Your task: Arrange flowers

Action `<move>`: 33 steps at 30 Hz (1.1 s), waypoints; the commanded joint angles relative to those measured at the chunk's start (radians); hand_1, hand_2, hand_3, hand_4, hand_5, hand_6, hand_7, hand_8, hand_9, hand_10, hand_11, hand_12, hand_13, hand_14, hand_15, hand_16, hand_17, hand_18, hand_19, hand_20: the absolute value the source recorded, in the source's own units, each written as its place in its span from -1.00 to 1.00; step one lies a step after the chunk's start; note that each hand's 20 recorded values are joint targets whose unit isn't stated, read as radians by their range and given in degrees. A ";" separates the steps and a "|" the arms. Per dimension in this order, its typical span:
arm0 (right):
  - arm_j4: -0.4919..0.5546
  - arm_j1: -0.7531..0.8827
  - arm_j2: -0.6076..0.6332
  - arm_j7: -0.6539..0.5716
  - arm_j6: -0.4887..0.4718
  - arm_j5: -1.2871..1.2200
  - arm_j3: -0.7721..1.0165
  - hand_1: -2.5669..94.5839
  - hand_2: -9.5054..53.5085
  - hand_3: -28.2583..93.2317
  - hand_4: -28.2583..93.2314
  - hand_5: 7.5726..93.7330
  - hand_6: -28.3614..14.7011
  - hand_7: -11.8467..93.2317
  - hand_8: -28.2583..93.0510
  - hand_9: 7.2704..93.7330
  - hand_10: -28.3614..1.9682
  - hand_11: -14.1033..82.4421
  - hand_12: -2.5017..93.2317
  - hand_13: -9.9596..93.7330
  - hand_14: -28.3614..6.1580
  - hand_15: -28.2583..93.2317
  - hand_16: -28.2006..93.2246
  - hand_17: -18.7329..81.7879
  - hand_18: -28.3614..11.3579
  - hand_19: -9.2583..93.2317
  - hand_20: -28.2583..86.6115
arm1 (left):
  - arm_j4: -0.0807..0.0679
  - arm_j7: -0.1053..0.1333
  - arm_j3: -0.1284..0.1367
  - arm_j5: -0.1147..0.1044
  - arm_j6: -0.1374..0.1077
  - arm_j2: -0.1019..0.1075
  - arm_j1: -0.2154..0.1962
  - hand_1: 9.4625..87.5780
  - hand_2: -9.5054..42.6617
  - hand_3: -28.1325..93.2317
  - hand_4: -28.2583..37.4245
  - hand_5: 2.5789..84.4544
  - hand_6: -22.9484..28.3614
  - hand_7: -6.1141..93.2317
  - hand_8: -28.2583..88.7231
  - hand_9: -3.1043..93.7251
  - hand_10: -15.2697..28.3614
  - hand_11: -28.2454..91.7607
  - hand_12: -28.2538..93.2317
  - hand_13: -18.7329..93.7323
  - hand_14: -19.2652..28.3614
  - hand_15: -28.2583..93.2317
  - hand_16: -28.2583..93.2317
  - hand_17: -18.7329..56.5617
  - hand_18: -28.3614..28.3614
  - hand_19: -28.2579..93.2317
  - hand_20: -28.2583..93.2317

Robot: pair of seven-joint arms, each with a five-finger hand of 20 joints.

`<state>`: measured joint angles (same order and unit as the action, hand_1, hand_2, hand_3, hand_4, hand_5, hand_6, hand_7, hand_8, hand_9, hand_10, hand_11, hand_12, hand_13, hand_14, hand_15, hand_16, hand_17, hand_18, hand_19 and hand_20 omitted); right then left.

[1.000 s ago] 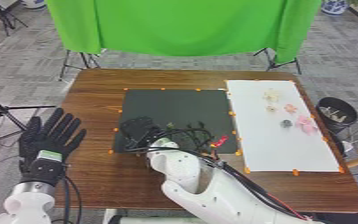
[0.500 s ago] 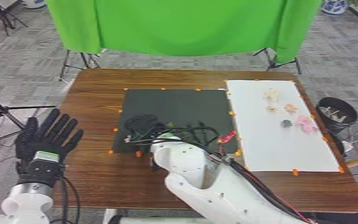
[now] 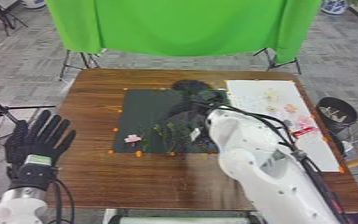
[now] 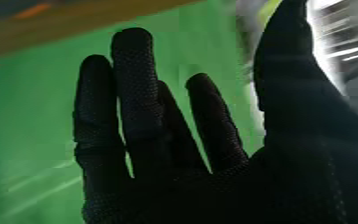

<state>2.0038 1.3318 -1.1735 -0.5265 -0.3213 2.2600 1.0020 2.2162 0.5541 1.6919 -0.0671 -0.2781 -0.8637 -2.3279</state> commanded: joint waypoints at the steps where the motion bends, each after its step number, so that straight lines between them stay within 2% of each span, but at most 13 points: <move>1: 0.003 0.123 0.320 -0.104 -0.029 0.020 0.235 -0.17 -1.00 0.74 -1.00 -0.19 -0.02 -0.58 -0.69 -0.24 -0.44 -0.56 -0.63 0.22 -0.21 0.41 -0.26 -0.12 -0.77 0.59 0.00 | 0.026 0.019 0.035 0.005 0.021 0.000 -0.046 -0.56 -0.16 0.64 -1.00 -0.15 0.27 -0.60 -0.68 -0.31 0.45 -0.21 -0.35 -0.31 0.48 0.06 -0.65 -0.75 0.53 0.07 -0.41; 4: -0.009 0.160 0.360 -0.156 -0.048 -0.007 0.292 -0.15 -1.00 0.74 -1.00 -0.19 -0.02 -0.58 -0.69 -0.24 -0.44 -0.56 -0.63 0.21 -0.21 0.40 -0.26 -0.13 -0.77 0.58 0.00 | 0.028 0.027 0.043 0.002 0.024 0.002 -0.051 -0.56 -0.15 0.64 -1.00 -0.15 0.27 -0.60 -0.68 -0.31 0.44 -0.21 -0.35 -0.31 0.48 0.06 -0.65 -0.75 0.53 0.08 -0.41; 9: -0.039 0.204 0.378 -0.211 -0.057 -0.044 0.353 -0.11 -1.00 0.73 -1.00 -0.17 -0.01 -0.58 -0.69 -0.23 -0.42 -0.56 -0.64 0.22 -0.21 0.40 -0.26 -0.13 -0.77 0.58 0.00 | 0.025 0.021 0.033 0.001 0.023 0.002 -0.039 -0.56 -0.15 0.64 -1.00 -0.15 0.28 -0.60 -0.68 -0.30 0.44 -0.21 -0.35 -0.31 0.48 0.06 -0.65 -0.75 0.53 0.07 -0.41; 15: -0.089 0.214 0.369 -0.208 -0.058 -0.050 0.361 -0.02 -1.00 0.74 -1.00 -0.12 0.04 -0.55 -0.70 -0.19 -0.23 -0.55 -0.65 0.26 -0.14 0.38 -0.27 -0.12 -0.74 0.58 -0.01 | 0.018 0.009 0.032 0.008 0.030 0.000 -0.030 -0.57 -0.15 0.64 -1.00 -0.15 0.27 -0.60 -0.68 -0.30 0.44 -0.21 -0.35 -0.30 0.48 0.06 -0.65 -0.75 0.53 0.08 -0.41; 17: -0.101 0.210 0.371 -0.212 -0.051 -0.053 0.347 0.00 -1.00 0.74 -1.00 -0.09 0.07 -0.54 -0.71 -0.17 -0.14 -0.55 -0.66 0.28 -0.10 0.37 -0.27 -0.11 -0.73 0.58 -0.01 | 0.016 -0.005 0.034 0.028 0.031 -0.003 -0.028 -0.55 -0.16 0.64 -1.00 -0.16 0.27 -0.60 -0.67 -0.30 0.44 -0.21 -0.35 -0.30 0.48 0.06 -0.65 -0.75 0.53 0.08 -0.41; 19: -0.109 0.203 0.370 -0.209 -0.068 -0.060 0.339 0.01 -1.00 0.74 -1.00 -0.06 0.11 -0.51 -0.72 -0.14 -0.07 -0.53 -0.67 0.30 -0.08 0.36 -0.27 -0.11 -0.72 0.58 -0.01 | 0.013 -0.007 0.031 0.028 0.040 -0.002 -0.022 -0.52 -0.21 0.64 -1.00 -0.15 0.27 -0.59 -0.68 -0.30 0.44 -0.21 -0.35 -0.30 0.48 0.06 -0.65 -0.75 0.53 0.08 -0.41; 23: -0.145 0.183 0.361 -0.218 -0.073 -0.066 0.315 0.05 -1.00 0.74 -1.00 -0.01 0.16 -0.49 -0.74 -0.08 0.09 -0.51 -0.69 0.33 -0.04 0.33 -0.26 -0.09 -0.71 0.60 0.00 | 0.014 -0.008 0.030 0.024 0.042 -0.003 -0.024 -0.50 -0.23 0.64 -1.00 -0.16 0.27 -0.59 -0.68 -0.30 0.44 -0.20 -0.35 -0.30 0.47 0.06 -0.65 -0.75 0.53 0.08 -0.41; 26: -0.173 0.176 0.366 -0.204 -0.051 -0.067 0.291 0.10 -1.00 0.71 -1.00 0.00 0.17 -0.49 -0.74 -0.07 0.20 -0.49 -0.71 0.35 0.02 0.30 -0.17 -0.09 -0.71 0.61 0.00 | 0.011 -0.013 0.028 0.028 0.045 -0.005 -0.021 -0.50 -0.23 0.63 -1.00 -0.16 0.27 -0.59 -0.68 -0.29 0.44 -0.20 -0.35 -0.30 0.48 0.06 -0.65 -0.75 0.53 0.08 -0.41; 28: -0.195 0.171 0.369 -0.194 -0.040 -0.052 0.269 0.14 -1.00 0.67 -1.00 0.03 0.21 -0.47 -0.75 -0.04 0.23 -0.49 -0.72 0.38 0.08 0.26 -0.10 -0.08 -0.69 0.61 -0.01 | 0.012 -0.008 0.027 0.025 0.042 -0.006 -0.025 -0.50 -0.23 0.63 -1.00 -0.15 0.27 -0.59 -0.68 -0.29 0.44 -0.20 -0.35 -0.30 0.48 0.06 -0.65 -0.75 0.53 0.08 -0.41; 30: -0.209 0.166 0.366 -0.199 -0.052 -0.064 0.261 0.21 -1.00 0.61 -1.00 0.07 0.26 -0.45 -0.76 0.03 0.23 -0.47 -0.72 0.42 0.18 0.20 -0.04 -0.07 -0.68 0.61 -0.01 | 0.015 0.006 0.017 0.020 0.040 0.000 -0.025 -0.50 -0.23 0.63 -1.00 -0.16 0.27 -0.59 -0.68 -0.29 0.44 -0.20 -0.35 -0.30 0.48 0.06 -0.65 -0.75 0.53 0.07 -0.41; 31: -0.217 0.163 0.362 -0.207 -0.054 -0.068 0.257 0.24 -1.00 0.59 -1.00 0.09 0.29 -0.44 -0.76 0.07 0.24 -0.47 -0.72 0.43 0.21 0.19 -0.02 -0.07 -0.67 0.61 -0.01 | 0.016 0.006 0.019 0.019 0.043 -0.002 -0.029 -0.50 -0.22 0.63 -1.00 -0.16 0.27 -0.59 -0.68 -0.29 0.44 -0.20 -0.35 -0.30 0.48 0.06 -0.65 -0.75 0.53 0.07 -0.41; 33: -0.220 0.178 0.359 -0.211 -0.049 -0.082 0.267 0.28 -1.00 0.56 -1.00 0.17 0.34 -0.42 -0.77 0.20 0.24 -0.46 -0.70 0.47 0.26 0.15 0.03 -0.06 -0.65 0.60 -0.01 | 0.017 -0.007 0.016 0.020 0.032 -0.010 -0.019 -0.50 -0.21 0.63 -1.00 -0.15 0.27 -0.59 -0.68 -0.29 0.44 -0.20 -0.35 -0.30 0.48 0.06 -0.65 -0.75 0.53 0.08 -0.41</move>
<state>1.8075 1.4953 -0.8054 -0.7308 -0.3755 2.1890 1.2711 2.2309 0.5542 1.7174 -0.0468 -0.2497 -0.8626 -2.3460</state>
